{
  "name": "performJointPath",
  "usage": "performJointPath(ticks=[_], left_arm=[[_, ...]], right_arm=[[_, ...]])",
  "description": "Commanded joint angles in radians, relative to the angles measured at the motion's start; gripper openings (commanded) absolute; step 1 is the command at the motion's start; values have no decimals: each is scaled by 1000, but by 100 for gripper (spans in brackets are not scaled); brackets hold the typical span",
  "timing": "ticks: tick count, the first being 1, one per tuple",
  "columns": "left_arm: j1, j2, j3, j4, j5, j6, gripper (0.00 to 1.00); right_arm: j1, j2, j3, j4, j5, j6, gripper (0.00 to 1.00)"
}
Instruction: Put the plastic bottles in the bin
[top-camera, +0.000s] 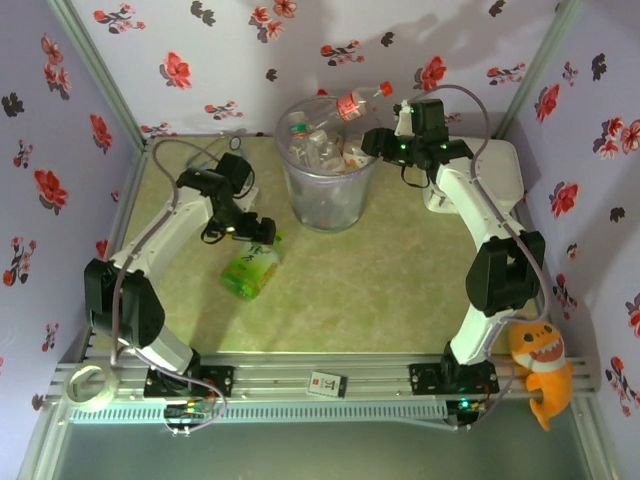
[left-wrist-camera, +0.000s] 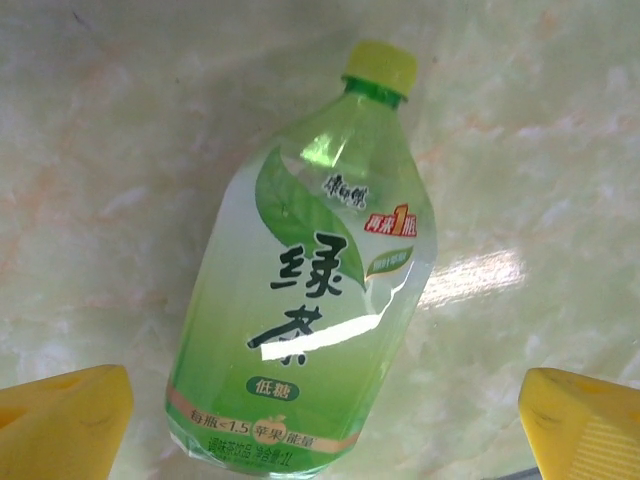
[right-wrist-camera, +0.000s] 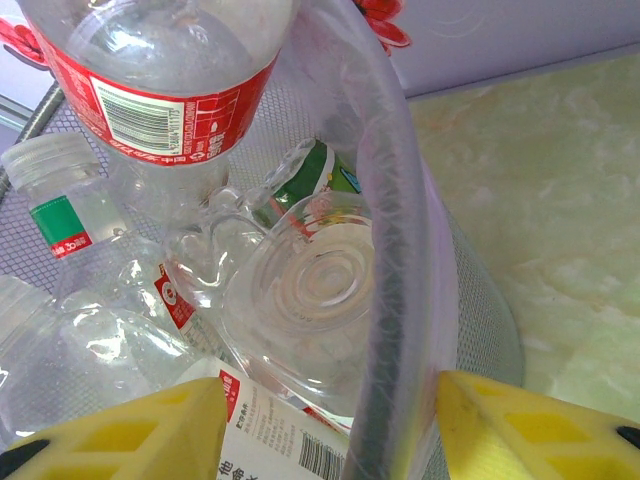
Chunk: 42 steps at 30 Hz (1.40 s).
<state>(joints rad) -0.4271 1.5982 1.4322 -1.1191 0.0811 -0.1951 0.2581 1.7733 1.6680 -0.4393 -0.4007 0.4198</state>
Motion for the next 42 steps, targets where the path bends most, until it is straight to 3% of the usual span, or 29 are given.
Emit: performJointPath(ticks=[1,14,42], left_arm=[[-45,57,1,-84,-45,63,100],[-86,217,46,-130,-130,131,100],[-107,373,-29,-77,-95,112,100]], right_arm=[[13,28,6,-9,-15,-13,57],[13,37,9,-2,-16,-8,57],[11,36,4,7,-7,-12,57]])
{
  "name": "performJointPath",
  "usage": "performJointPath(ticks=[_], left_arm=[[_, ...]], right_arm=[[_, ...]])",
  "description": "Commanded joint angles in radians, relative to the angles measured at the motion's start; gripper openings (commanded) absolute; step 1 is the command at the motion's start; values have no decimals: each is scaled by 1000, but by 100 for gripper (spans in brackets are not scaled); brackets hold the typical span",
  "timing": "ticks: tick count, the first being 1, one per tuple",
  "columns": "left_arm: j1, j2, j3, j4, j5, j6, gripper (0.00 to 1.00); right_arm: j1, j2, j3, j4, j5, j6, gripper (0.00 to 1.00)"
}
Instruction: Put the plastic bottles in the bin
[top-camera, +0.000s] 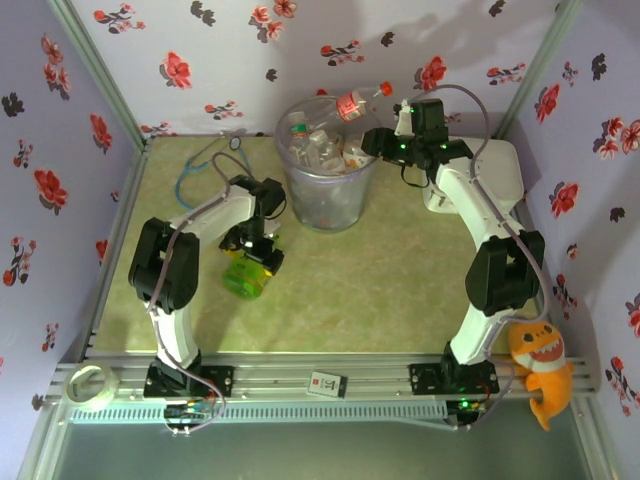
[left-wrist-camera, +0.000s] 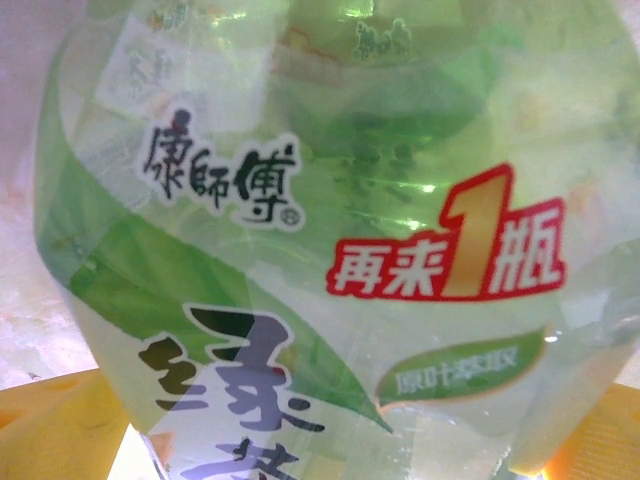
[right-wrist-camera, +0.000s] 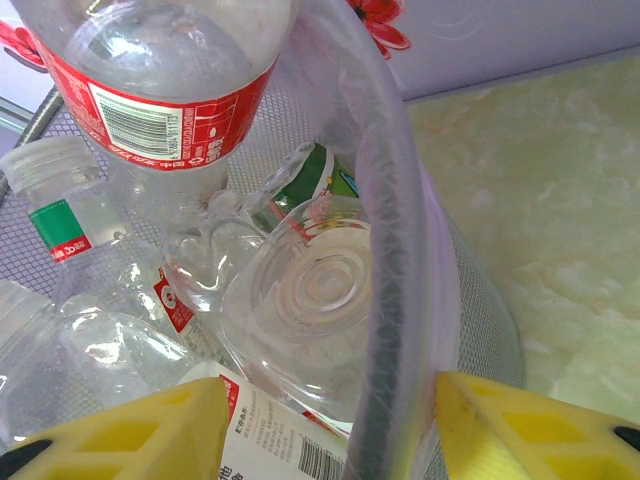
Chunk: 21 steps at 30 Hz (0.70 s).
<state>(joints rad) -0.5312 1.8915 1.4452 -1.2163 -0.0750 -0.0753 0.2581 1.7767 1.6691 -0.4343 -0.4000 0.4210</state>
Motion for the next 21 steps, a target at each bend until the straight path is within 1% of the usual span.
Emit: performJointPath(ticks=[1,13,19,21], left_arm=[[-3,86,-44,27,63,-10,100],[-2,136,-68,91,100,-39,100],[-1,131,-60,91,113,-47,87],[-1,116,-59,87,112,-51,86]], right_arm=[[11,31,1,1,-7,-13,57],[11,32,-4,7,-5,-11,57],[12,30,-8,7,-2,-13,57],[11,29,-7,8,-2,-13,57]])
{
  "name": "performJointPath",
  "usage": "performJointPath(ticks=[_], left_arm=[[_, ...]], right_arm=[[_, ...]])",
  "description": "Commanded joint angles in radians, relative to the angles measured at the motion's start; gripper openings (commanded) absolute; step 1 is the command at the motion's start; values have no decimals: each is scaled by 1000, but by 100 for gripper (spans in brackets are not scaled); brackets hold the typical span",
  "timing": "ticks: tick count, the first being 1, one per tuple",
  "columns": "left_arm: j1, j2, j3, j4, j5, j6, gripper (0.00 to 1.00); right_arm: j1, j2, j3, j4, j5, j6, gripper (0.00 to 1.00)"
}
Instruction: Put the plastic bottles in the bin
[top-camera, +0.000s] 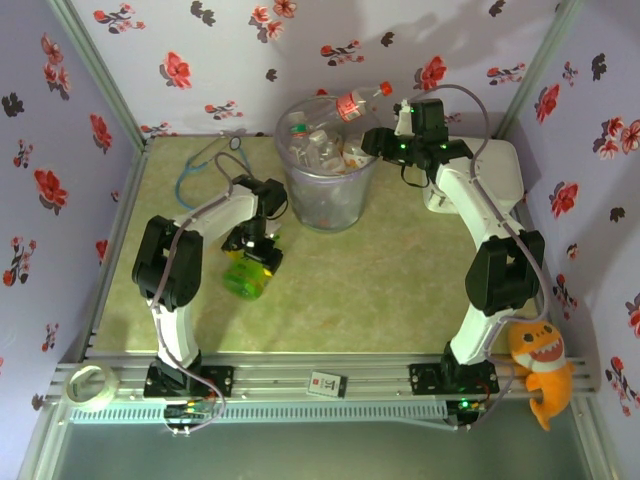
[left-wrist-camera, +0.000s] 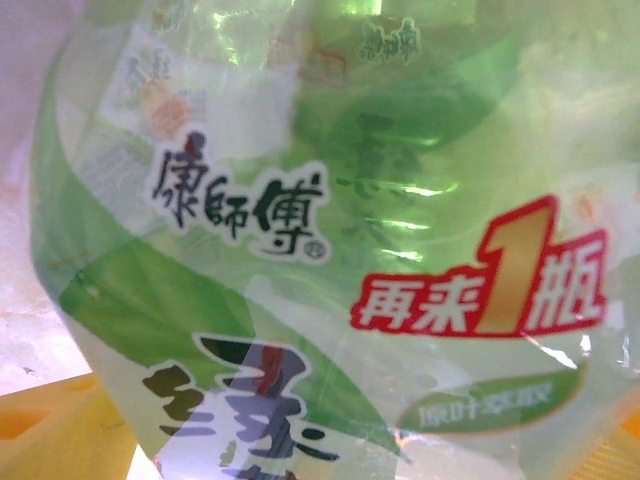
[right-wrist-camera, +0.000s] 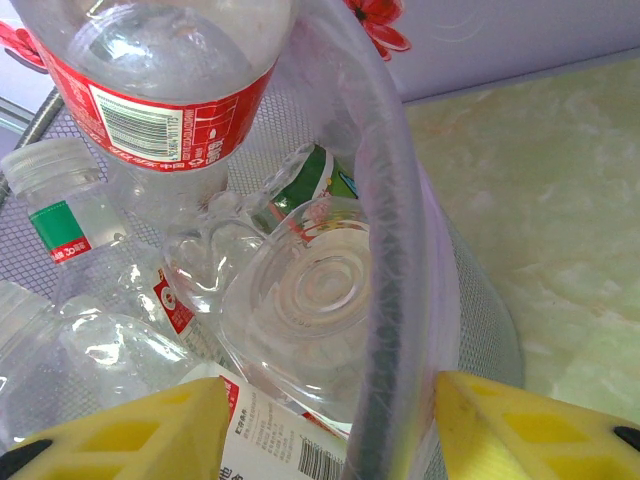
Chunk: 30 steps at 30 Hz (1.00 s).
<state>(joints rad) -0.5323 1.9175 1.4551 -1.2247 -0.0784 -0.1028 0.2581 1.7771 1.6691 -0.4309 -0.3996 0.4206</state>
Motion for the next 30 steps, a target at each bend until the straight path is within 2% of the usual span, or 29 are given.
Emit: performJointPath(ticks=[1,14,21,25,30], left_arm=[[0,81,-65,91,112,-28,86],[6,-94,51,-29,-8,-73,88],[10,-118,82,-42,-36,-78,89],[31,-140,76,-49,-71,-94,89],[83,-261,103,-48,-85,-122,87]], right_arm=[[11,28,-6,5,-3,-13,57],[10,32,-8,7,-8,-10,57],[12,31,-12,14,-10,-8,57],[11,29,-14,8,-7,-12,57],[11,34,-11,6,-13,-14,57]])
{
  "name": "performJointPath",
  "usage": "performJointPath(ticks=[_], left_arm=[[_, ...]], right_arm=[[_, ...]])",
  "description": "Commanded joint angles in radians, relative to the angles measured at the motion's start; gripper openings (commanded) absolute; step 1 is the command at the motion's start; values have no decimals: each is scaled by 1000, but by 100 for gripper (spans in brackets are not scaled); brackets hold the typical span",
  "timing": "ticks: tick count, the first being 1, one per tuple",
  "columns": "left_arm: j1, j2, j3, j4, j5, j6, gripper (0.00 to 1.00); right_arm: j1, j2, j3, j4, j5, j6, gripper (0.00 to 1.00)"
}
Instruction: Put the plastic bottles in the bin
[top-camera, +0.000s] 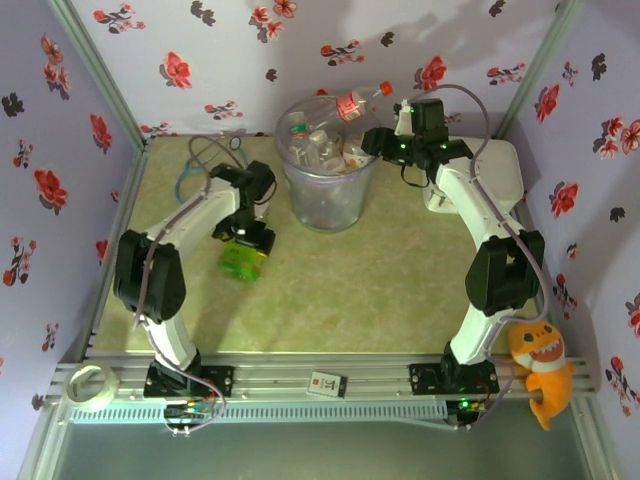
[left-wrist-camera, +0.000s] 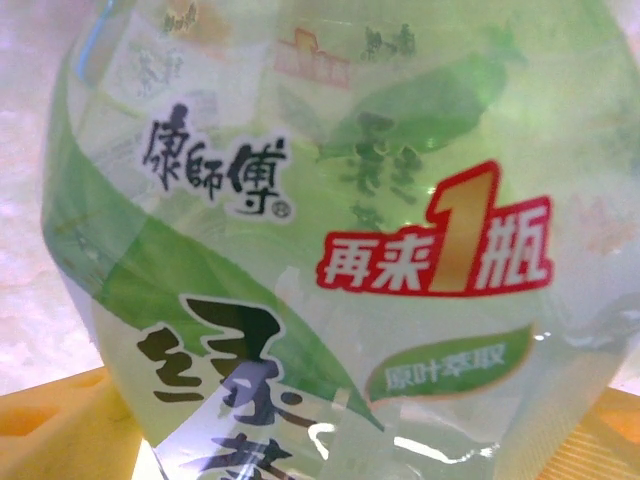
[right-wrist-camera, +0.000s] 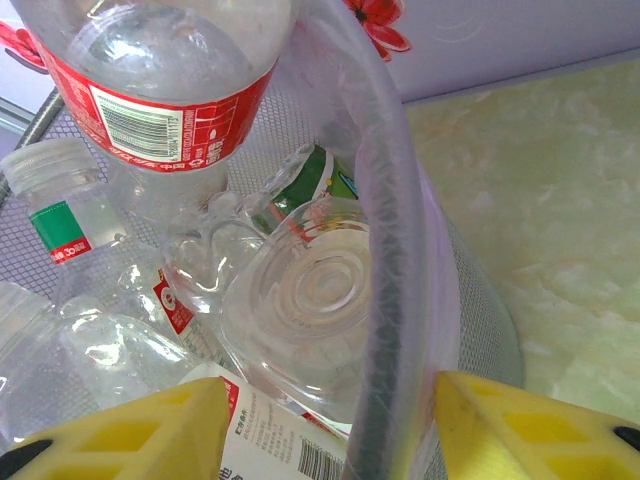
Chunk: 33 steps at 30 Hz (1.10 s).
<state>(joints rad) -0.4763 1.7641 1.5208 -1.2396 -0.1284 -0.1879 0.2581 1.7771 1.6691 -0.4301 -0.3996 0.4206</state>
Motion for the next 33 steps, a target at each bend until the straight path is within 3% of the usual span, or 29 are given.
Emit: performJointPath(ticks=[1,10,19,27,33], left_arm=[[33,-134,53,-27,-31,-39,86],[38,-235,291,102,125,-17,83],[37,-256,477,236,272,19,81],[32,-299,424,490,373,-22,81],[17,-252,376,703,434,-90,80]], right_arm=[[11,33,-13,9,-15,-11,57],[12,15,-29,41,-46,3,57],[-6,-36,-12,102,-115,42,64],[-25,-115,-93,314,-136,143,69],[-36,-109,-91,262,-107,155,71]])
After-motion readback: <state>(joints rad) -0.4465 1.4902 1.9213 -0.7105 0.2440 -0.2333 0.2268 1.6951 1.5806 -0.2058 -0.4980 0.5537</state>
